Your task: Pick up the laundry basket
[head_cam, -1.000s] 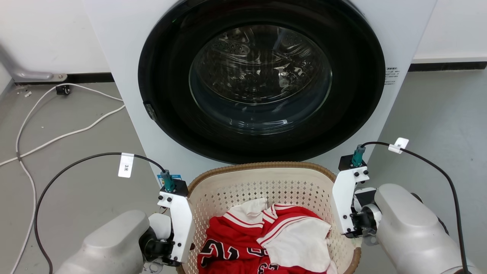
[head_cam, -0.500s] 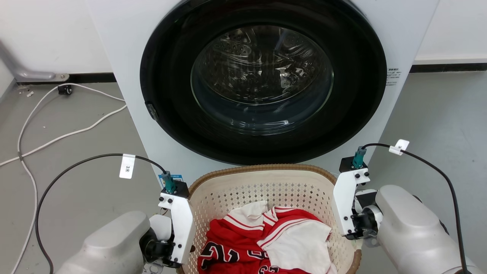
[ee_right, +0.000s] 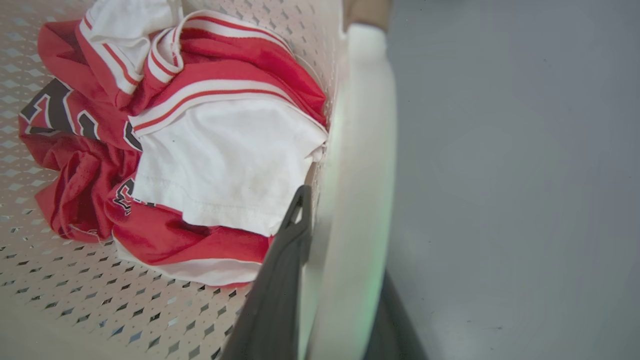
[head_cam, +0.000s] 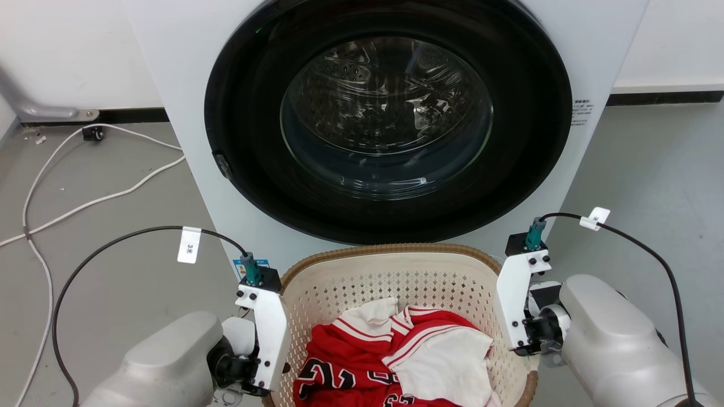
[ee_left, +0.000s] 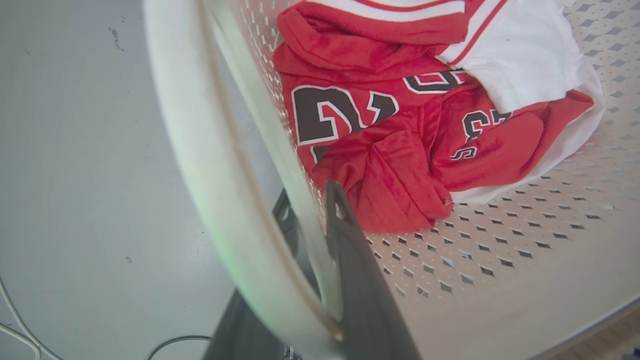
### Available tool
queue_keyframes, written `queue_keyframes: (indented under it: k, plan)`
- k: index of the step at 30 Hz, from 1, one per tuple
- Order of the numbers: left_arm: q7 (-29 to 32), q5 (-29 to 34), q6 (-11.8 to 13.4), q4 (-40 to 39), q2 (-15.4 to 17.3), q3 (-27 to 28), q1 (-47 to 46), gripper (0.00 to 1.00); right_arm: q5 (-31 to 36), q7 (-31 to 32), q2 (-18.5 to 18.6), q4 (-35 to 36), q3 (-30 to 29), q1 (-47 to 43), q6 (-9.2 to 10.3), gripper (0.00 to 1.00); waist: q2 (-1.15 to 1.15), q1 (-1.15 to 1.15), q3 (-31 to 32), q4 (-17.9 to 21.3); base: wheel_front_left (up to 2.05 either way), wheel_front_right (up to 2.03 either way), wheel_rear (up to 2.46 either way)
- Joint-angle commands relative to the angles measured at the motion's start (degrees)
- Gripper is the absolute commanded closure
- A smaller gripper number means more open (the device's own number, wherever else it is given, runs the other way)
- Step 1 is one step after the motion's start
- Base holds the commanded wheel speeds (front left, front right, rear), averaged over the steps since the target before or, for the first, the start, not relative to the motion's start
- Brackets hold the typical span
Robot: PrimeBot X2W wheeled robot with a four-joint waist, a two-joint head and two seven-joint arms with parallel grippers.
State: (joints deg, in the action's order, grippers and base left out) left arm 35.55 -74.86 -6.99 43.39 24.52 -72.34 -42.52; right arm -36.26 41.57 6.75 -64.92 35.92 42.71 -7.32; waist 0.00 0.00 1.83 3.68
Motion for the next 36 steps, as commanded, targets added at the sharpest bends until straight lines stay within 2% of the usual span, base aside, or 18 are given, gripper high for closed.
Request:
queue_keyframes:
  k: [1,36]
  plan:
    - [0.07,0.1,-0.83,-0.44,0.03,-0.39,-0.69,1.0,0.05,-0.14,0.54,0.04,0.52,1.21,-0.3,1.0,0.0,0.0,0.01,0.01,0.0,0.0,0.0]
    - [0.54,-0.29,-0.84,-0.68,0.16,-0.96,-0.41,1.0,-3.69,-1.28,0.87,-1.14,4.59,2.35,-0.3,1.0,0.0,0.0,0.42,-0.24,0.0,0.0,0.0]
